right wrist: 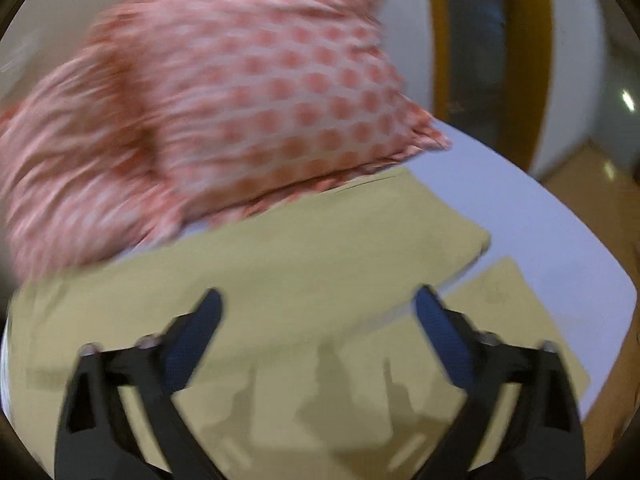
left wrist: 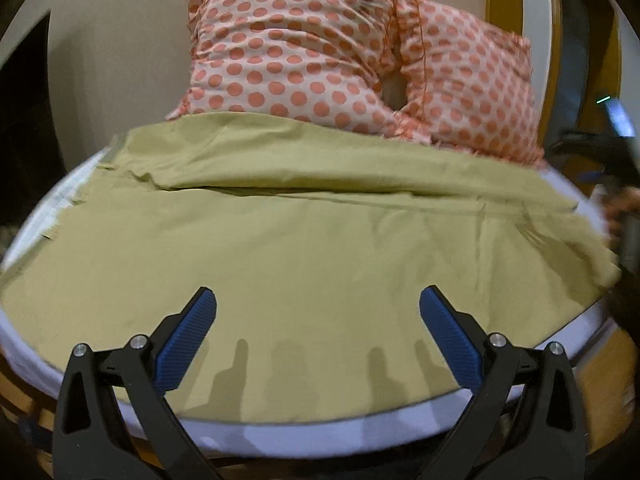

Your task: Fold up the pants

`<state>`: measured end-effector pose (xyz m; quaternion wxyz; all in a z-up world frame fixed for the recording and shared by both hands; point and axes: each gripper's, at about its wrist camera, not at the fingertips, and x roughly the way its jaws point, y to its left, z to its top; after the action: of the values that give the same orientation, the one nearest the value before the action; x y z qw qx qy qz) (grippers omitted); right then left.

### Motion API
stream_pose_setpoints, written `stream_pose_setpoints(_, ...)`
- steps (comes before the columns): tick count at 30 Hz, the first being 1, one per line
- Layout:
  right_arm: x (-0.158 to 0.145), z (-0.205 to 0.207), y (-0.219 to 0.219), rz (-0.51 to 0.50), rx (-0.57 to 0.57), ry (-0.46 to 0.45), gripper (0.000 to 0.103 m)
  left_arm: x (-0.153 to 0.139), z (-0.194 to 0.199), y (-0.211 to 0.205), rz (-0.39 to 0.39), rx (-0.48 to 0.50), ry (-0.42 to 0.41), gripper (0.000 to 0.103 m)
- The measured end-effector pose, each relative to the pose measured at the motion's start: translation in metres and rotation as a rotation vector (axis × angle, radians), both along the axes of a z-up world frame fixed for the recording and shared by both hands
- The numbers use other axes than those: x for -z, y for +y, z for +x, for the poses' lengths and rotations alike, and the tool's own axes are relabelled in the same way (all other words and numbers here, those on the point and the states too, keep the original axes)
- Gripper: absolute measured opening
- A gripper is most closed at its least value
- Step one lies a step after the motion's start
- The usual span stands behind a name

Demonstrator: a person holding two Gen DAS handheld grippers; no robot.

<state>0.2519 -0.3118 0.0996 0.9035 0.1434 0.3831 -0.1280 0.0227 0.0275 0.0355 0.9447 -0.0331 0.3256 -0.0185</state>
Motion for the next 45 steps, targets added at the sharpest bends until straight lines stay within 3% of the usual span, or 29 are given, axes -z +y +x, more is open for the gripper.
stream_pose_setpoints(1, 0.004, 0.021, -0.009, 0.016, 0.039, 0.030, 0.066, 0.000, 0.003, 0.002, -0.024, 0.007, -0.001, 0.101)
stream_pose_setpoints(2, 0.011, 0.050, -0.021, 0.037, 0.092, 0.071, 0.064, 0.000, 0.006, 0.004, -0.042, 0.013, -0.003, 0.101)
stream_pose_setpoints(8, 0.047, 0.161, -0.058, 0.035, 0.312, 0.182, 0.061, -0.001, 0.020, 0.010, -0.038, 0.017, -0.033, 0.101)
stream_pose_setpoints(11, 0.067, 0.188, -0.070, 0.091, 0.369, 0.235, 0.061, -0.001, 0.022, 0.012, -0.020, 0.018, -0.048, 0.101)
stream_pose_setpoints(14, 0.072, 0.199, -0.072, -0.012, 0.375, 0.266, 0.060, 0.001, 0.023, 0.014, -0.015, 0.008, -0.046, 0.101)
stream_pose_setpoints(16, 0.074, 0.196, -0.072, -0.036, 0.336, 0.224, 0.055, 0.005, 0.026, 0.017, -0.026, 0.003, -0.033, 0.101)
stream_pose_setpoints(19, 0.079, 0.181, -0.081, -0.064, 0.287, 0.148, 0.027, 0.008, 0.028, 0.021, -0.042, -0.010, -0.020, 0.101)
stream_pose_setpoints(23, 0.085, 0.175, -0.100, -0.009, 0.253, 0.095, 0.004, 0.004, 0.024, 0.031, -0.083, -0.051, -0.039, 0.101)
stream_pose_setpoints(25, 0.083, 0.166, -0.115, 0.072, 0.241, 0.039, 0.003, -0.002, 0.018, 0.038, -0.106, -0.079, -0.059, 0.101)
stream_pose_setpoints(28, 0.063, 0.124, -0.134, 0.237, 0.187, -0.128, 0.003, -0.012, 0.006, 0.051, -0.117, -0.130, -0.111, 0.101)
stream_pose_setpoints(32, 0.044, 0.017, -0.153, 0.407, 0.061, -0.313, 0.002, -0.023, 0.001, 0.062, -0.083, -0.152, -0.150, 0.101)
stream_pose_setpoints(34, 0.041, -0.043, -0.146, 0.463, 0.035, -0.347, 0.002, -0.030, 0.004, 0.069, -0.082, -0.143, -0.155, 0.101)
stream_pose_setpoints(36, 0.057, -0.111, -0.138, 0.527, 0.052, -0.326, 0.002, -0.040, 0.006, 0.077, -0.099, -0.133, -0.181, 0.101)
stream_pose_setpoints(38, 0.075, -0.148, -0.129, 0.599, 0.073, -0.264, 0.003, -0.048, 0.012, 0.086, -0.126, -0.125, -0.200, 0.101)
stream_pose_setpoints(42, 0.102, -0.163, -0.127, 0.696, 0.074, -0.142, 0.006, -0.058, 0.036, 0.108, -0.212, -0.149, -0.166, 0.101)
stream_pose_setpoints(45, 0.103, -0.167, -0.124, 0.707, 0.077, -0.126, 0.036, -0.057, 0.049, 0.118, -0.248, -0.165, -0.125, 0.101)
